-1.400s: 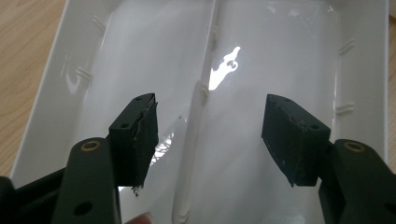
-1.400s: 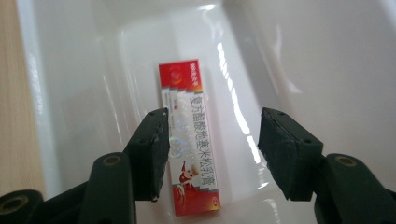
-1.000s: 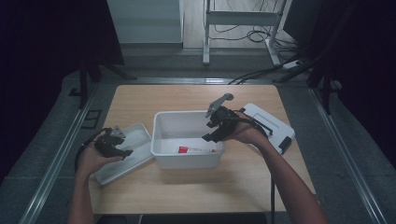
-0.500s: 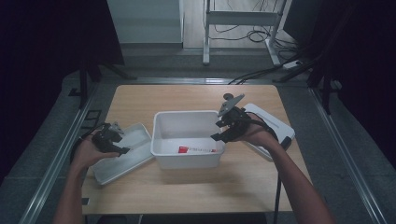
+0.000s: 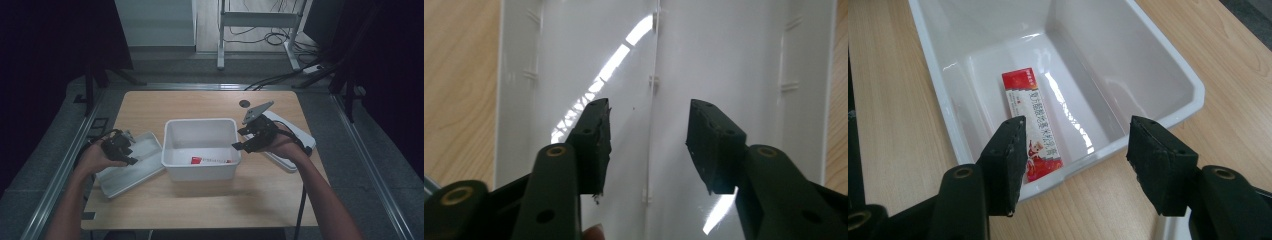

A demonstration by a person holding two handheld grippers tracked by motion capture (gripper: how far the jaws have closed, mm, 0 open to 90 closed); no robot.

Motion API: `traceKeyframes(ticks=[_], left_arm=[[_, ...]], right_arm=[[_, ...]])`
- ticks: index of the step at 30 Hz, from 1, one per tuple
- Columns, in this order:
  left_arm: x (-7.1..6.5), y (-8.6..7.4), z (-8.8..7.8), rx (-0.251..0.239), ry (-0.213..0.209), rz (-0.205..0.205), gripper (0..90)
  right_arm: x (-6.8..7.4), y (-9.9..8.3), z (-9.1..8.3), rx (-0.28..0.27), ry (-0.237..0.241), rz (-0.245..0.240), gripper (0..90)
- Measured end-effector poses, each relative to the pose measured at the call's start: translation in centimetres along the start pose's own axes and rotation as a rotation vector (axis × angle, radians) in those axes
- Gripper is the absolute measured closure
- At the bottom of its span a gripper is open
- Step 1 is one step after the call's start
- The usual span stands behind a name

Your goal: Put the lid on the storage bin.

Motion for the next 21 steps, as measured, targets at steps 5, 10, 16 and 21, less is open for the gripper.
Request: traceKeyframes(ticks=[5, 10, 16, 21], left_arm=[[0.2, 0.0, 1.4, 0.070, -0.034, 0.013, 62.8], [-0.1, -0.2, 2.3, 0.116, -0.094, 0.030, 73.9], [0.4, -0.3, 2.3, 0.106, -0.119, 0.007, 88.8], [0.7, -0.6, 1.8, 0.069, -0.122, 0.019, 89.4]], right_arm=[[0.0, -0.2, 0.0, 0.000, -0.003, 0.002, 41.0], [-0.1, -0.5, -0.1, 0.005, -0.008, 0.008, 41.0], [-0.2, -0.8, -0.1, 0.011, -0.015, 0.023, 41.3], [-0.4, -1.1, -0.4, 0.003, -0.023, 0.029, 41.9]])
Point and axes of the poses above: each handheld gripper's, and its own axes: z roughly forward along the jaws, y roughly out of its top, x roughly to its left, the point moved 8 cm from there along z, roughly forward along the jaws, and after that the axes turned 14 degrees about x, right-handed, at the moved point
